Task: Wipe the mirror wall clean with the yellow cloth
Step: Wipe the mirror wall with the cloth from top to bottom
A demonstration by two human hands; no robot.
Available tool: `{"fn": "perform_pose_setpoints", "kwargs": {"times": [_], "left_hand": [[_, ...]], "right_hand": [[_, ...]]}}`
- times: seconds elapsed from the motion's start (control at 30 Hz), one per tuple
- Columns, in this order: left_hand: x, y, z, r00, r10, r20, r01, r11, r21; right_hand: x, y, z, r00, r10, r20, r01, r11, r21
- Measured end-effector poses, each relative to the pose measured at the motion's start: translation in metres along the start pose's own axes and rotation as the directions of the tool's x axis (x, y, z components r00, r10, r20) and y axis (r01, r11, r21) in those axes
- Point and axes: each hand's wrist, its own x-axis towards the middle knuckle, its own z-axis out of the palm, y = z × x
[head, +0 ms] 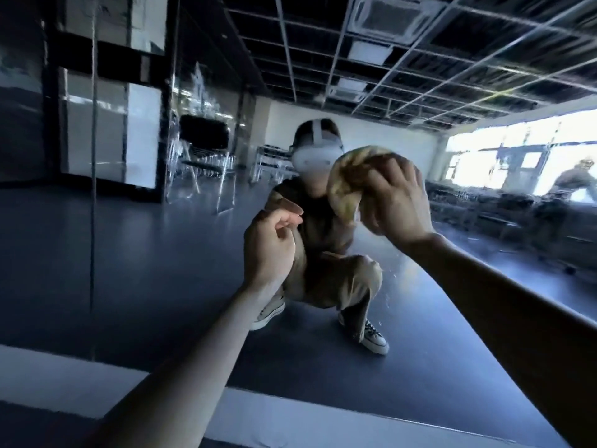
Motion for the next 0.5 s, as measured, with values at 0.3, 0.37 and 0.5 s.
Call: {"fn": "perform_pose_setpoints", "kwargs": {"times": [0.3,0.37,0.5], "left_hand": [[-0.016,-0.007,0.016,0.992,0.121,0.037,-0.124,0.99,0.067],[-0.026,-0.011,0.024,0.984,0.163,0.067,-0.168,0.982,0.085],[-0.043,-0.014,0.043,0.958,0.252,0.137,-0.266,0.958,0.102]], "right_hand": [[-0.107,-0.031,0.025,0.932,0.357,-0.062,-0.339,0.919,0.199],[-0.153,-0.043,0.033,0.961,0.276,-0.019,-0.266,0.941,0.21],[-0.171,-0.033,0.028,0.985,0.154,0.084,-0.17,0.95,0.261]]}}
